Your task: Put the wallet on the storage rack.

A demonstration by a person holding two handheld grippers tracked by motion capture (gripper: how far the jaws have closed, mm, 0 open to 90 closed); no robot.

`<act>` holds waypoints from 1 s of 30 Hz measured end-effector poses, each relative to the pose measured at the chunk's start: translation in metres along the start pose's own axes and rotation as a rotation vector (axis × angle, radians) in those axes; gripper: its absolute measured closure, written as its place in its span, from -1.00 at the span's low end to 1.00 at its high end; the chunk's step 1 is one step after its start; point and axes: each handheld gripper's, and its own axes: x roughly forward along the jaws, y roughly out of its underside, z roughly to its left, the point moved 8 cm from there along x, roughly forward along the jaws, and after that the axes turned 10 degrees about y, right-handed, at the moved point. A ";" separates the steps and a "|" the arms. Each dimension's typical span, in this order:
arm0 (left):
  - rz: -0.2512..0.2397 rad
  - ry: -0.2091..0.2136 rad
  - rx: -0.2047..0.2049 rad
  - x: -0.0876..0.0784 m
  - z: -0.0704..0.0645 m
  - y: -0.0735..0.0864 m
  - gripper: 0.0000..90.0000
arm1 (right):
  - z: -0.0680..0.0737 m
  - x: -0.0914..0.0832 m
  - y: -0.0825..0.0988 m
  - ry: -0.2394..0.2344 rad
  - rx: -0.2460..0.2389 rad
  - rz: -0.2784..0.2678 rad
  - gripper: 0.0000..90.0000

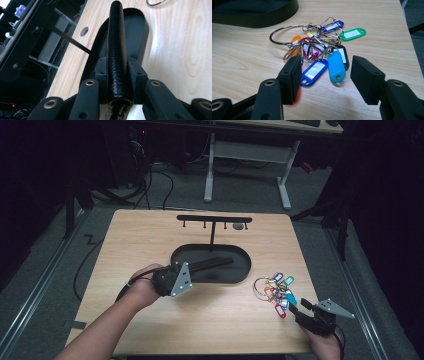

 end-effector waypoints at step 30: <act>0.031 0.034 0.157 0.092 0.050 -0.008 0.64 | -0.002 0.000 0.005 0.000 0.019 0.015 -0.05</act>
